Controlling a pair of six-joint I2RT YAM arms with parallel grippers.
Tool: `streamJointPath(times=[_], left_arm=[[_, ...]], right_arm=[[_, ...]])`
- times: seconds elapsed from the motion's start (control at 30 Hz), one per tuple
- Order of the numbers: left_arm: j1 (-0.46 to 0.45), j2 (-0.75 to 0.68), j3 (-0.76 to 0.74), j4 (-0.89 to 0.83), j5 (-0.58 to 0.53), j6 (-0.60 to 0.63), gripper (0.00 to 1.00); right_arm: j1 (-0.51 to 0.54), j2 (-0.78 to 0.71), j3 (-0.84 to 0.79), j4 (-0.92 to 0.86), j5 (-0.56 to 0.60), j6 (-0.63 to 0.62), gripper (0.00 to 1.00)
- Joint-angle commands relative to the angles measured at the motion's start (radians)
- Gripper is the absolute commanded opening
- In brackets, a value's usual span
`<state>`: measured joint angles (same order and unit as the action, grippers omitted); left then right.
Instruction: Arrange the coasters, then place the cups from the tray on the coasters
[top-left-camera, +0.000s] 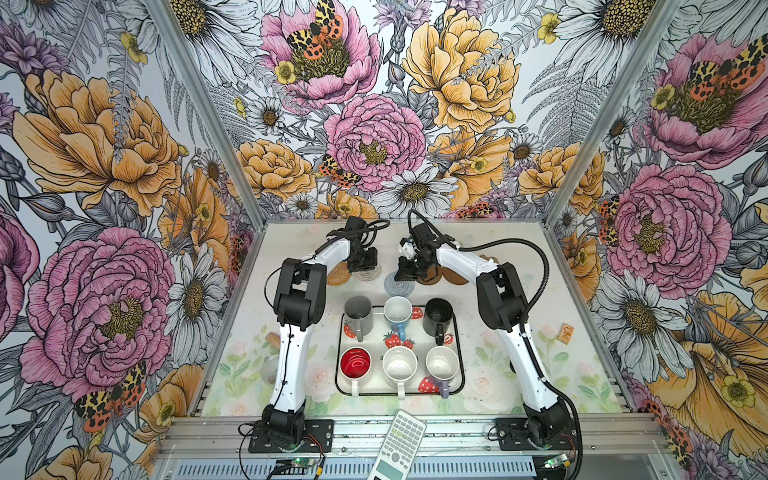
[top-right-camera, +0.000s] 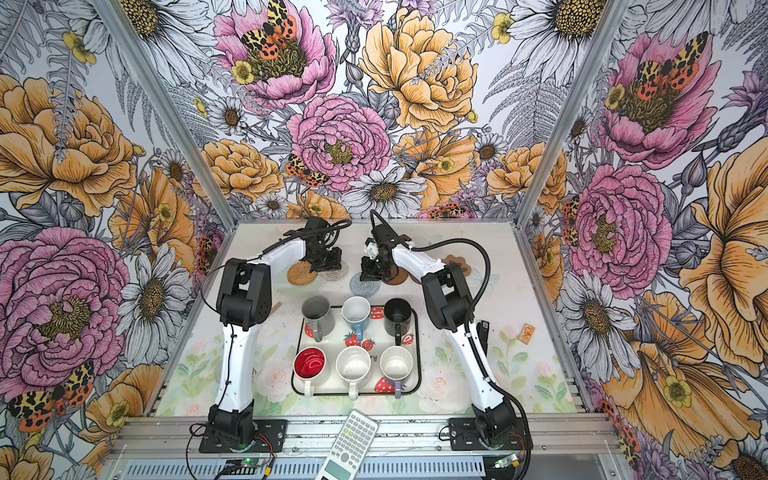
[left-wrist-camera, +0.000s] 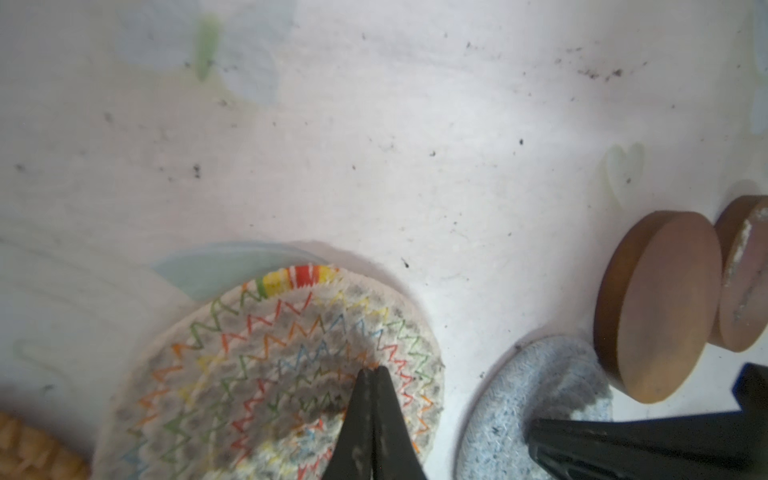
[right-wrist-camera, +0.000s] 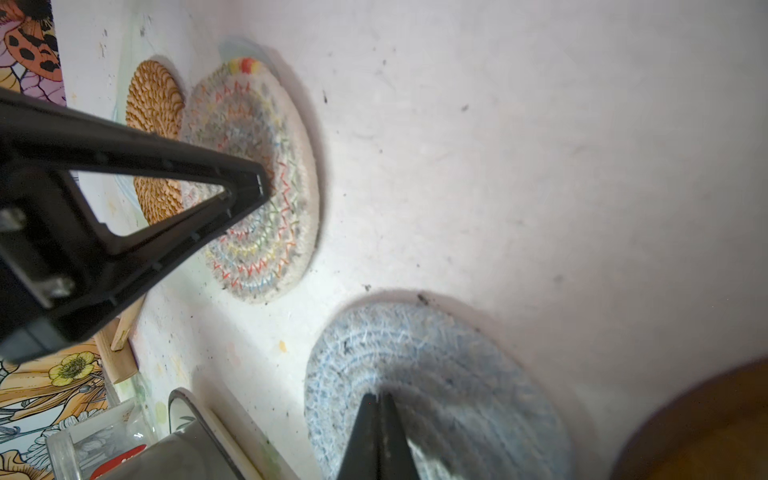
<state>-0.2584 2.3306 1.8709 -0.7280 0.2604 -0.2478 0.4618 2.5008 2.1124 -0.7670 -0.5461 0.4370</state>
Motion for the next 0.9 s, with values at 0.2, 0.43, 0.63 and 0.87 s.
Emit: streamJointPath(times=[0.2, 0.43, 0.63, 0.87], left_arm=[[0.008, -0.038, 0.035, -0.002, -0.024, -0.010, 0.12], [-0.013, -0.104, 0.074, -0.001, -0.002, -0.004, 0.19], [-0.053, -0.159, 0.027, 0.000, 0.016, 0.007, 0.22], [-0.090, -0.179, -0.065, 0.000, 0.026, 0.006, 0.25]], right_arm=[[-0.036, -0.066, 0.016, -0.003, 0.027, -0.001, 0.07], [-0.046, -0.249, -0.143, -0.005, 0.080, -0.052, 0.21], [-0.048, -0.367, -0.337, -0.005, 0.123, -0.085, 0.34], [-0.042, -0.362, -0.429, -0.001, 0.119, -0.090, 0.38]])
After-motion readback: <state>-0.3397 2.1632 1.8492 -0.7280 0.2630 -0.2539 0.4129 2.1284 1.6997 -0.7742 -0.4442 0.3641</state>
